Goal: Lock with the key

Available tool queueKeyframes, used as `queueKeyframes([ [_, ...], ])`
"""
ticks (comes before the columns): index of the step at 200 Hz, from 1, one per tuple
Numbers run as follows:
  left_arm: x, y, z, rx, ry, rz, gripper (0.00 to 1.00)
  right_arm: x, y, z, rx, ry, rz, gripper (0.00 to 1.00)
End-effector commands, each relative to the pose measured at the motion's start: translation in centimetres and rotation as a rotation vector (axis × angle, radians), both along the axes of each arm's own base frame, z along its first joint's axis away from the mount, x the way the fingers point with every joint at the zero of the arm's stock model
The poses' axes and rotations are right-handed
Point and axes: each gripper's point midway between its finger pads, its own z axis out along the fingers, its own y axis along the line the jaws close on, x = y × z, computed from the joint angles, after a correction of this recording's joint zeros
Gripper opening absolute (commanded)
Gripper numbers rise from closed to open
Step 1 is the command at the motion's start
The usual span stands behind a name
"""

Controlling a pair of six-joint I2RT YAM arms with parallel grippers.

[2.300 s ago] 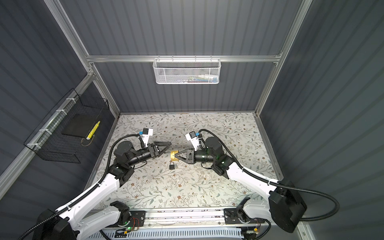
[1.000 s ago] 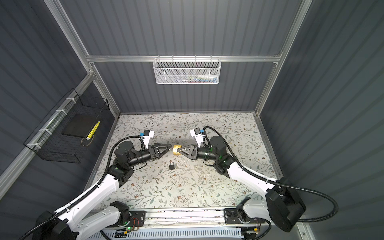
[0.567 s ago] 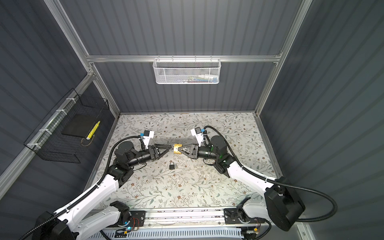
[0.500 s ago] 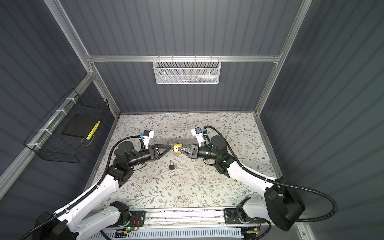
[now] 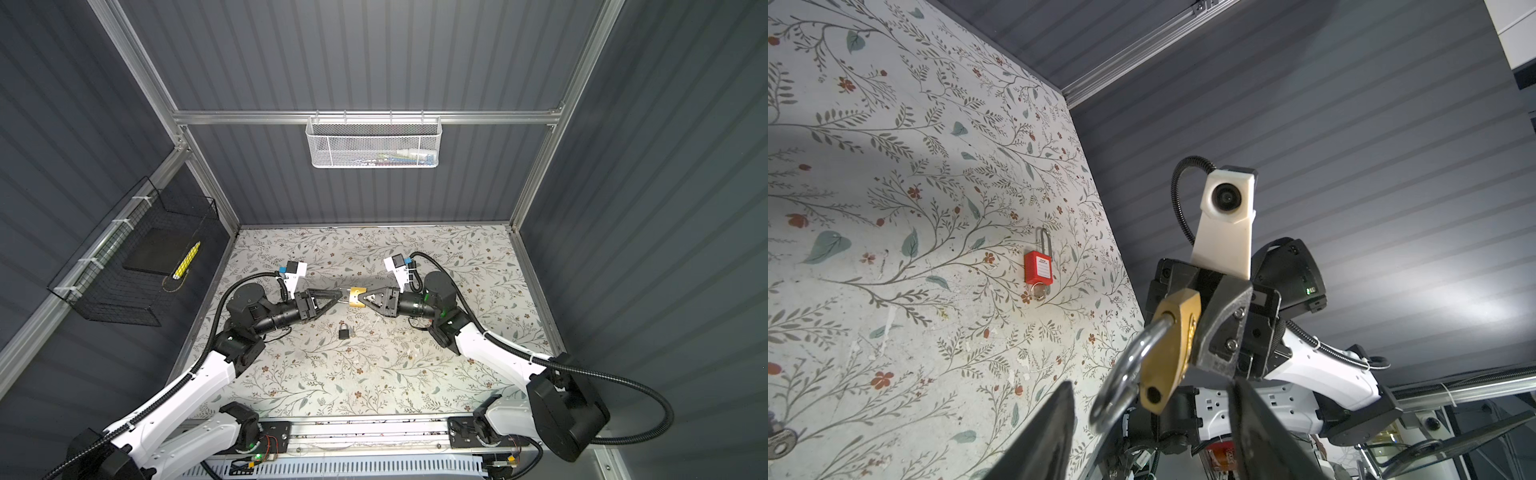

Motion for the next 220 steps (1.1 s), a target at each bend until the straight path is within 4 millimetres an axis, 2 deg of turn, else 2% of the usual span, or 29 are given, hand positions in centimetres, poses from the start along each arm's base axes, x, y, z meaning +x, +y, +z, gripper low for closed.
queueKeyframes([
  [1,-0.45,-0.05,1.46,-0.013,-0.058,-0.018,0.61,-0.48,-0.09,2.59,0.076,-0.069,0.028,0.0],
  [35,-0.33,0.01,1.63,-0.012,-0.075,-0.01,0.59,-0.62,-0.13,2.46,0.072,-0.062,0.039,0.0],
  [53,-0.18,0.11,1.49,-0.004,-0.09,0.001,0.65,-0.76,-0.19,2.33,0.074,-0.052,0.04,0.0],
  [69,-0.19,0.0,1.82,-0.012,-0.104,-0.006,0.64,-0.93,-0.36,2.27,0.084,-0.048,0.038,0.0],
  [95,-0.23,-0.19,2.0,-0.023,-0.108,-0.018,0.52,-1.09,-0.57,2.0,0.079,-0.052,0.03,0.0],
  [129,-0.34,-0.17,1.9,-0.021,-0.105,-0.023,0.4,-0.99,-0.59,2.25,0.083,-0.058,0.03,0.0],
  [160,-0.44,-0.08,1.64,-0.018,-0.101,-0.02,0.34,-0.94,-0.48,2.54,0.091,-0.06,0.039,0.0],
  [202,-0.45,-0.04,1.66,-0.016,-0.103,-0.018,0.2,-1.15,-0.55,2.91,0.101,-0.064,0.051,0.0],
  [220,-0.45,-0.07,1.62,-0.015,-0.101,-0.02,0.22,-1.16,-0.65,2.89,0.101,-0.063,0.052,0.0],
])
